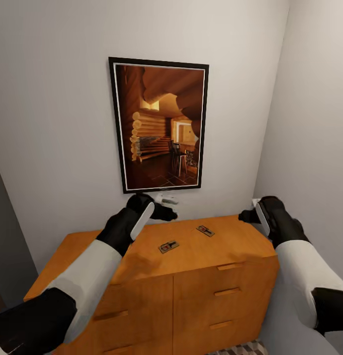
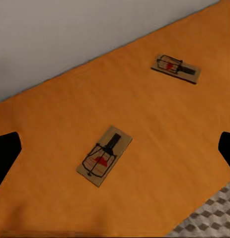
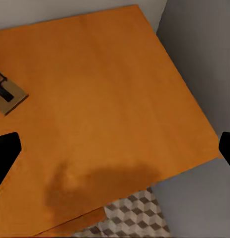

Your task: Take the four mousetraps from the cabinet in the bathroom and place them on the bathroom floor. Make sure all four end up on the same floor surface, and ensure that at least two of them are either under or directly next to the same bathroom sink.

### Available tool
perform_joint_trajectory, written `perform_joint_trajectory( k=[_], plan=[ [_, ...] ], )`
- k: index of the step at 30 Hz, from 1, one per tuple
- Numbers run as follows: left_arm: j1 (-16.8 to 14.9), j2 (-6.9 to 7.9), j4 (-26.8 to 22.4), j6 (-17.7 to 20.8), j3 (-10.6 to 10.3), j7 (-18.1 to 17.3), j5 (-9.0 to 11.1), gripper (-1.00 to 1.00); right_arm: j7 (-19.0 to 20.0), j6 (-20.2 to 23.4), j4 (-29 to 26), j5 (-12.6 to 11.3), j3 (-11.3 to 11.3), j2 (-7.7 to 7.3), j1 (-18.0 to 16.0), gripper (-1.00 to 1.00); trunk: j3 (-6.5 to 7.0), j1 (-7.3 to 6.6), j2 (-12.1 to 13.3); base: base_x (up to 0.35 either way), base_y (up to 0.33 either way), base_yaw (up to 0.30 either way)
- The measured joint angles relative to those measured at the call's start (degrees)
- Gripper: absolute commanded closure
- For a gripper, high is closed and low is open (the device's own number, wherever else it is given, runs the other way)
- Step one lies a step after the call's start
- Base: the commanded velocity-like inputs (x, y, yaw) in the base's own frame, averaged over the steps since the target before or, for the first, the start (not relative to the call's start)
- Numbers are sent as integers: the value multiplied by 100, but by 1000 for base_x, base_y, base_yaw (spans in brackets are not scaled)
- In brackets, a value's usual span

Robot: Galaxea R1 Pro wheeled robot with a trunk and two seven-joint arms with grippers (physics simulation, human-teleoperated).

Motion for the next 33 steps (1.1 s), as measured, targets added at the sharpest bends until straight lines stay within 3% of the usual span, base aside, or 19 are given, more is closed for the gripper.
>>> perform_joint_trajectory(
  k=[5, 6, 9, 12, 20, 33],
  plan=[
    [-558, 32, 2136, -1186, 164, -54, -38, -100, -221, -1142, 1468, 312, 58, 403, -396, -100, 0, 0, -1, 0, 0, 0],
    [-561, 32, 2146, -1195, 166, -54, -31, -100, -222, -1148, 1476, 326, 58, 405, -399, -100, 0, -1, -2, 0, 0, 0],
    [-714, 53, 2851, -1848, 212, -105, -85, -100, -404, -1644, 2030, 398, 80, 599, -495, -100, 0, 0, -1, 0, 0, 0],
    [-795, 75, 3220, -2186, 226, -167, -140, -100, -560, -1941, 2336, 439, 90, 754, -547, -100, 0, -1, -2, 0, 0, 0],
    [-873, 102, 3514, -2437, 241, -516, -221, -100, -718, -2211, 2614, 465, 82, 920, -594, -100, 0, -1, -2, 0, 0, 0],
    [-887, 99, 3135, -2400, 239, -697, -245, -100, -695, -2229, 2662, 464, 83, 941, -601, -100, 0, -1, -2, 3, 0, 0]
  ],
)
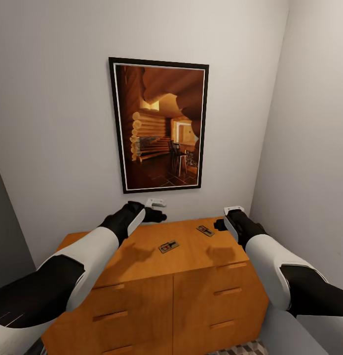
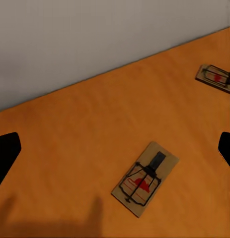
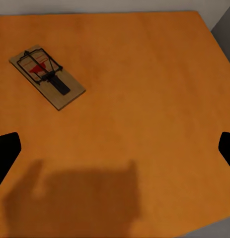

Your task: Take the four mousetraps from the cabinet in the bathroom and place them on the bathroom floor. Make sure all four end up on the same floor surface, and ensure that at least two of them are either under or directly next to the same bathroom sink.

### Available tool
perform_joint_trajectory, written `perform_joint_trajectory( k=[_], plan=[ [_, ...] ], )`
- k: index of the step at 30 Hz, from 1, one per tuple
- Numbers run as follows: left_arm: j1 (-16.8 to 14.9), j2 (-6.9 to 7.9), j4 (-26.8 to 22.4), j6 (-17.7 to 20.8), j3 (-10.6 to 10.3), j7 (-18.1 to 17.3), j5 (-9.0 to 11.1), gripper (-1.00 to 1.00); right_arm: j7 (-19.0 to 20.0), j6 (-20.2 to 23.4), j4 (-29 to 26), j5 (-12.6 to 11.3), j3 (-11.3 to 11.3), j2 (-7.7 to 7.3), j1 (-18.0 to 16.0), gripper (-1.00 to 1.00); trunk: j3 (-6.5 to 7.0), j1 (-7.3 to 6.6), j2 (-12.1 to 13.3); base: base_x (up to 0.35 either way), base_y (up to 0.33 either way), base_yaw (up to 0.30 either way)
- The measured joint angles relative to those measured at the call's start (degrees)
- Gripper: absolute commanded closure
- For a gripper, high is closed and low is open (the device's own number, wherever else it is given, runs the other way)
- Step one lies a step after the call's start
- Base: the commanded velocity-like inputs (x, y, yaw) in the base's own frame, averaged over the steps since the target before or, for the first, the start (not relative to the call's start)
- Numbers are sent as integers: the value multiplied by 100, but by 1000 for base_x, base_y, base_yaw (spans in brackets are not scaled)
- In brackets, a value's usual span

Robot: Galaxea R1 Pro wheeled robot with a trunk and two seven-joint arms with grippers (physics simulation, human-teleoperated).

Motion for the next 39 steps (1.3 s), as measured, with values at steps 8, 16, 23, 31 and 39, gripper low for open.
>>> perform_joint_trajectory(
  k=[8, 16, 23, 31, 39],
  plan=[
    [-1, -1, -51, 30, 3, -16, -3, -100, 17, -4, 3, 5, -6, 1, 0, -100, 0, -3, 0, 191, 0, 0],
    [-1, -13, -49, 34, 3, -23, 2, -100, 19, -15, 3, 8, -6, -9, 0, -100, 0, -1, 0, 182, 0, 0],
    [-1, -24, -46, 33, 3, -27, 12, -100, 36, -19, 24, 16, 17, -36, 0, -100, 0, 0, 0, 29, 0, 0],
    [-1, -38, -51, 39, 3, -30, 29, -100, 313, -15, 86, 31, 41, -78, -1, -100, 0, 0, 0, 6, 0, 0],
    [0, -43, -49, 41, 5, -32, 38, -100, 1512, -14, 108, 327, 88, -216, -1, -100, 0, 0, 0, 1, 0, 0]
  ],
)
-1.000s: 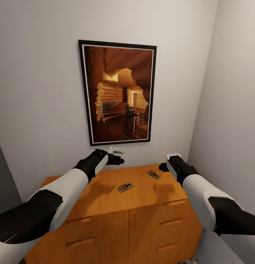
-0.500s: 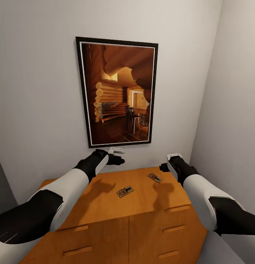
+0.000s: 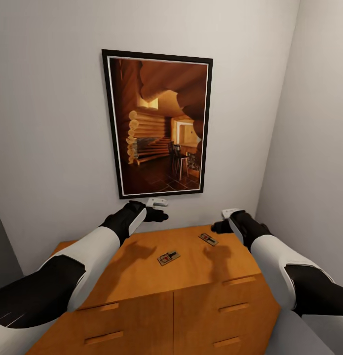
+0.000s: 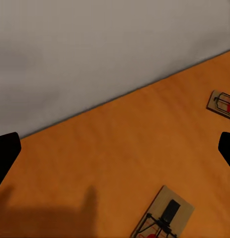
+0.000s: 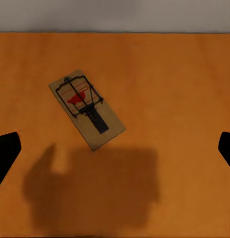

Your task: Take the four mousetraps from the cabinet in the bathroom and place them on the bathroom floor. Make sure all four end up on the same floor surface, and ensure that at least two of them are either under or directly next to the same bathroom sink.

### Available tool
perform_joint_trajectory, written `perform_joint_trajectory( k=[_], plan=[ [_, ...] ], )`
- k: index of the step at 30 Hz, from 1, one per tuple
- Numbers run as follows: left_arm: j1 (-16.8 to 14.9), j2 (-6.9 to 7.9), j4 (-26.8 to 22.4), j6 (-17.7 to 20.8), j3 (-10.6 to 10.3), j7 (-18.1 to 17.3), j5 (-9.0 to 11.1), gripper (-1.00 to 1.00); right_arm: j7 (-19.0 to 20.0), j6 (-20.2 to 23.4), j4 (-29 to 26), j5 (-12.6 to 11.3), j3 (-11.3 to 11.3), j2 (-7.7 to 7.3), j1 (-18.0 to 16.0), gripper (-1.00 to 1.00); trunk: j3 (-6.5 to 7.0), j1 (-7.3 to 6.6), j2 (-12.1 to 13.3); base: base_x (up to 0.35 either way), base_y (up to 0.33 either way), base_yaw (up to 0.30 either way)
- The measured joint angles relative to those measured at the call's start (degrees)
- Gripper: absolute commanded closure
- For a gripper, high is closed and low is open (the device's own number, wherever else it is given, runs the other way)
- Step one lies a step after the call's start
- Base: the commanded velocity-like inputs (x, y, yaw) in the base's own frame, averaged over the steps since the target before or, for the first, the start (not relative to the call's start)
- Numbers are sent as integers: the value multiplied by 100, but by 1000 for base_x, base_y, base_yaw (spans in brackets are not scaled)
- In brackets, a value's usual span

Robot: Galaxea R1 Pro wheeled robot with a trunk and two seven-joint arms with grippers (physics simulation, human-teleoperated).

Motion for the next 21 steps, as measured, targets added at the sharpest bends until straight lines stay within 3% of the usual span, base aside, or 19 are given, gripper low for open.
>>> perform_joint_trajectory(
  k=[8, 21],
  plan=[
    [0, -5, 0, 0, 5, -4, 10, -100, 524, 7, 3, 676, 80, -107, 0, -100, 0, 0, 0, 0, 0, 0],
    [0, -35, 0, 0, 6, -9, 9, -100, 646, -16, -4, 850, 64, -156, 0, -100, 0, -2, 0, 54, -17, 0]
  ],
)
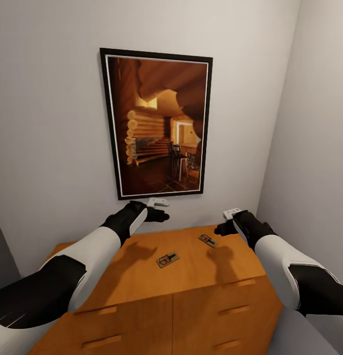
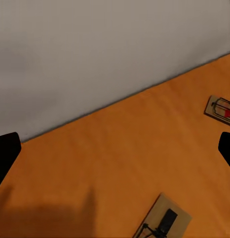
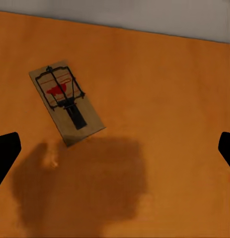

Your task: Take the four mousetraps from the cabinet in the bathroom and place them on the bathroom floor. Make sure all four end up on the same floor surface, and ensure that at least two of them are either under or directly next to the same bathroom sink.

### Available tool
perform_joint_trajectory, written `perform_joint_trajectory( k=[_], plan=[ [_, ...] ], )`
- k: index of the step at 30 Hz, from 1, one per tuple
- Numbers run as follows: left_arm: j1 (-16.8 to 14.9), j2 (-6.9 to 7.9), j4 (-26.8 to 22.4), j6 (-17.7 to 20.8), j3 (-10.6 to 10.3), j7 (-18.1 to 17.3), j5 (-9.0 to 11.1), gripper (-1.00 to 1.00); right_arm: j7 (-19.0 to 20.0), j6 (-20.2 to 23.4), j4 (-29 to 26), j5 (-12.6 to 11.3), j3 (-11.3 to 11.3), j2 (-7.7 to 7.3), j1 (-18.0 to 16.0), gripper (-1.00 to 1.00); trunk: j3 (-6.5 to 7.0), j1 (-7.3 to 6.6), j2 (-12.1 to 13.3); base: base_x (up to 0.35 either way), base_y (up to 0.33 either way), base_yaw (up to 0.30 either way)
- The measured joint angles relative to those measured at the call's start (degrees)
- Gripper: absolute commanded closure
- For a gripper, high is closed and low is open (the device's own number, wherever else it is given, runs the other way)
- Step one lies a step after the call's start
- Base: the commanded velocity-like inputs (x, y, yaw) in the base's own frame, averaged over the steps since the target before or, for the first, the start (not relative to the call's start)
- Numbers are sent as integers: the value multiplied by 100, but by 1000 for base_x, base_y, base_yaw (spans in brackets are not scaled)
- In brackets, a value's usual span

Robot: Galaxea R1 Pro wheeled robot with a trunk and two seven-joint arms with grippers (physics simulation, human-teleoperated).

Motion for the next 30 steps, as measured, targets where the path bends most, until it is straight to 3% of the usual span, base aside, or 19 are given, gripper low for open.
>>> perform_joint_trajectory(
  k=[10, 30],
  plan=[
    [0, -1, 0, 0, 0, -8, -2, -100, 0, -18, -1, -1, -9, 0, 0, -100, 0, 1, 0, 148, -67, 0],
    [0, -9, 32, 0, 0, -8, 17, -100, 28, -35, 6, -28, -24, 38, 0, -100, 0, 2, 0, 13, -6, 0]
  ],
)
